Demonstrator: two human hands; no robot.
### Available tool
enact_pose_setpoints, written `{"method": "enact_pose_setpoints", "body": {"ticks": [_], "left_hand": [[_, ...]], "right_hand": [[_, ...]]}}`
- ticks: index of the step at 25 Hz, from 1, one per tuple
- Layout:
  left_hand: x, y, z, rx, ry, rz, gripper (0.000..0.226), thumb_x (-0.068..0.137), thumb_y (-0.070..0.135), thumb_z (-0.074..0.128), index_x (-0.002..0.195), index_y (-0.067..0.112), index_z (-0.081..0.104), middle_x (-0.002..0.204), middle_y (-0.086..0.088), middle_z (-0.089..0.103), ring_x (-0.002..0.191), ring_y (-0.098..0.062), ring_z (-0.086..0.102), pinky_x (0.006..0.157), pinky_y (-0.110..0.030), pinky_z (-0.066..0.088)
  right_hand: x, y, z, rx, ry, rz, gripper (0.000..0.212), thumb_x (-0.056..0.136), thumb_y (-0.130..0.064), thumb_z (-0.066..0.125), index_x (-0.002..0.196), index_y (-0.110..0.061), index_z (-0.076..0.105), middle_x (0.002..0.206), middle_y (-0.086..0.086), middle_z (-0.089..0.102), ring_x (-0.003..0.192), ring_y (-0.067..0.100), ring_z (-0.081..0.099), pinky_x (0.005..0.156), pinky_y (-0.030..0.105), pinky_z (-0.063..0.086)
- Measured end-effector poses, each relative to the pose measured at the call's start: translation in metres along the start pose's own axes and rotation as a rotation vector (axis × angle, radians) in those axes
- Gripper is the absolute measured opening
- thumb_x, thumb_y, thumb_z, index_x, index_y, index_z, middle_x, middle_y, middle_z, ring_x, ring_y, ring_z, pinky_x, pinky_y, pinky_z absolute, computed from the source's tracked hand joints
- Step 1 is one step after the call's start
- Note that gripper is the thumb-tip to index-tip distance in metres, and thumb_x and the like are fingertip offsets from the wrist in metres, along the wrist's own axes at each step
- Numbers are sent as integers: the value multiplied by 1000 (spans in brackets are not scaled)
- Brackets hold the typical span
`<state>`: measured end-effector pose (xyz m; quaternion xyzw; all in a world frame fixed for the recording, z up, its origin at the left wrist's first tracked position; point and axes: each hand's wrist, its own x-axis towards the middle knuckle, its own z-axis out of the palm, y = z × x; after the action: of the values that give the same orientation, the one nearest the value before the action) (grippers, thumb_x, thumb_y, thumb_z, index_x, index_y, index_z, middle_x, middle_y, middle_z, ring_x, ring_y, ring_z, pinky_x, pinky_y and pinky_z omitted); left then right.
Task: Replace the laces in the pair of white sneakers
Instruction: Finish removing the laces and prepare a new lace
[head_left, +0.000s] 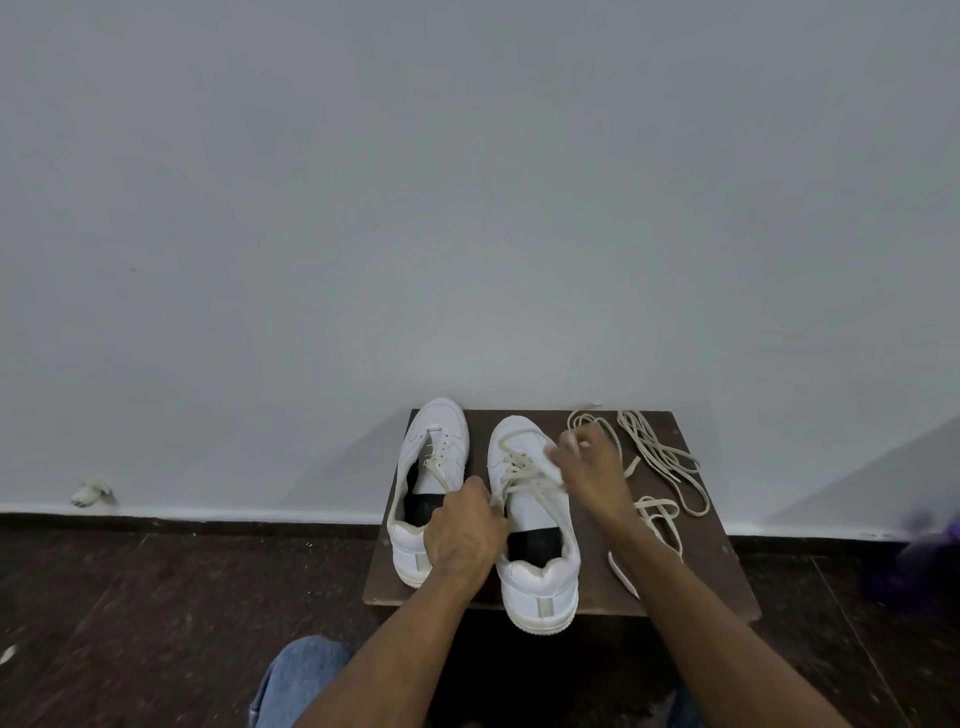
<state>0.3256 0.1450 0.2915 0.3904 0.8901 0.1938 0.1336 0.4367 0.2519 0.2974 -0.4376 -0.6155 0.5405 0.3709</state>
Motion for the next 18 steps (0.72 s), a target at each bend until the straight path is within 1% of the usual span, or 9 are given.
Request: {"method": "enact_pose_setpoints", "body": {"ticks": [3, 5, 6, 8, 11, 13, 16, 17, 18], "left_hand": [[0, 0, -1, 1, 3, -4, 18, 92, 33, 51, 100, 17, 56, 102, -4, 65, 95, -29, 62, 67, -33, 41], [-1, 1, 0, 7, -2, -5, 20, 92, 33, 51, 101, 16, 56, 102, -4, 66, 96, -28, 62, 67, -33, 41], [-1, 1, 0, 8, -5, -6, 20, 92, 33, 51, 101, 16, 55, 103, -4, 66, 96, -29, 62, 67, -33, 41], [-1, 1, -1, 10, -6, -6, 19, 92, 34, 51, 101, 16, 55, 103, -5, 66, 96, -29, 62, 68, -33, 42], [-2, 2, -1, 21, -11, -4, 21, 93, 34, 50, 102, 16, 55, 105, -5, 65, 98, -30, 62, 69, -34, 42], [-2, 2, -1, 27, -6, 3, 20, 93, 32, 50, 102, 16, 55, 104, -5, 65, 97, -29, 62, 69, -33, 42], [-1, 1, 0, 37, -2, 8, 17, 94, 30, 50, 103, 16, 55, 103, -4, 66, 95, -28, 62, 67, -33, 42], [-1, 1, 1, 38, -1, 8, 17, 93, 28, 50, 103, 16, 55, 103, -4, 65, 95, -28, 62, 67, -33, 42], [-1, 1, 1, 37, 0, 8, 17, 93, 28, 50, 103, 16, 55, 103, -5, 65, 95, -28, 62, 68, -33, 42]], "right_hand": [[-16, 19, 13, -694, -252, -99, 32, 79, -39, 62, 106, -28, 47, 88, -1, 65, 82, 24, 62, 69, 34, 44], [-23, 23, 18, -984, -270, -255, 33, 86, -39, 56, 116, -25, 51, 98, 0, 68, 92, 26, 63, 73, 34, 45], [-24, 23, 20, -1030, -248, -321, 29, 89, -38, 53, 114, -23, 54, 101, -1, 68, 95, 26, 63, 75, 34, 46], [-23, 20, 22, -1002, -212, -335, 20, 93, -36, 49, 102, -20, 58, 97, -1, 68, 92, 26, 63, 70, 33, 44], [-17, 18, 20, -824, -124, -193, 20, 90, -36, 53, 82, -19, 54, 78, -2, 64, 80, 26, 61, 65, 32, 43], [-16, 20, 18, -774, -43, -154, 20, 89, -37, 56, 82, -19, 57, 76, -3, 63, 77, 24, 60, 66, 33, 46], [-17, 27, 14, -729, -23, -189, 12, 90, -30, 58, 86, -19, 57, 80, -6, 59, 77, 19, 58, 70, 36, 49], [-17, 27, 12, -679, -23, -179, 6, 90, -27, 58, 90, -20, 58, 78, -9, 59, 77, 18, 59, 72, 36, 49], [-15, 27, 9, -618, -17, -168, 9, 89, -24, 59, 98, -22, 59, 75, -11, 59, 76, 16, 60, 73, 36, 50]]}}
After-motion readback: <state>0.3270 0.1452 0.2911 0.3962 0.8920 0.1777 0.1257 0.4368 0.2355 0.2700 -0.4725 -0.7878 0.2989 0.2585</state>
